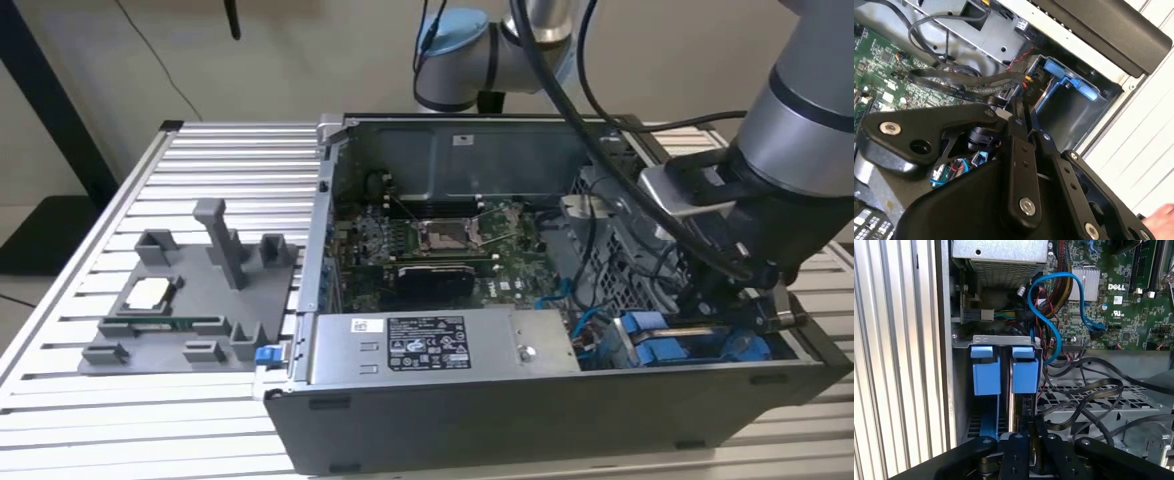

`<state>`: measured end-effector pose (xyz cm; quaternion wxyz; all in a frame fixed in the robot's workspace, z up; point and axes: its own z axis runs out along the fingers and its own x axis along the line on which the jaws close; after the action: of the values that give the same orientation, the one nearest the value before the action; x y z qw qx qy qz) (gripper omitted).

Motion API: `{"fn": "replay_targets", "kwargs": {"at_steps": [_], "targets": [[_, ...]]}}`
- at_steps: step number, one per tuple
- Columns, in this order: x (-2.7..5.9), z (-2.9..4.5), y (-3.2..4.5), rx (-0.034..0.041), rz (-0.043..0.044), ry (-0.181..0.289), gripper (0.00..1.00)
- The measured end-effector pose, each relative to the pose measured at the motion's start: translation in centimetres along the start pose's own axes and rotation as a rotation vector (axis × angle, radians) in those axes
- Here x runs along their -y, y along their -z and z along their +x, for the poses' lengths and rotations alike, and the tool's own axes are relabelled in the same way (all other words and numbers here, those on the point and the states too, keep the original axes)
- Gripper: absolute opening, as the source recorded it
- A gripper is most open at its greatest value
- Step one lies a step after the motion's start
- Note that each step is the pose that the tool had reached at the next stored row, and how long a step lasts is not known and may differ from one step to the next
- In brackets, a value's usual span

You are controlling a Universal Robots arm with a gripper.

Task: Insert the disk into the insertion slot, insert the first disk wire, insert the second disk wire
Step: 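Insert the second disk wire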

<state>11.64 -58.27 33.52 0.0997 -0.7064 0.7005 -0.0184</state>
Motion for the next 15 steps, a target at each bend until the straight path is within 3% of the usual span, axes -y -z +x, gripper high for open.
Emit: {"fn": "replay_targets", "kwargs": {"at_steps": [7, 10, 11, 15], "targets": [[-0.04, 0.00, -0.20, -0.0013, 0.0000, 0.000, 0.16], [-0.12, 0.05, -0.64, 0.0097, 0.0002, -0.002, 0.17], [-0.10, 0.04, -0.56, 0.0111, 0.0000, -0.002, 0.23], [0.15, -0.13, 0.91, 0.0117, -0.0017, -0.002, 0.23]]}}
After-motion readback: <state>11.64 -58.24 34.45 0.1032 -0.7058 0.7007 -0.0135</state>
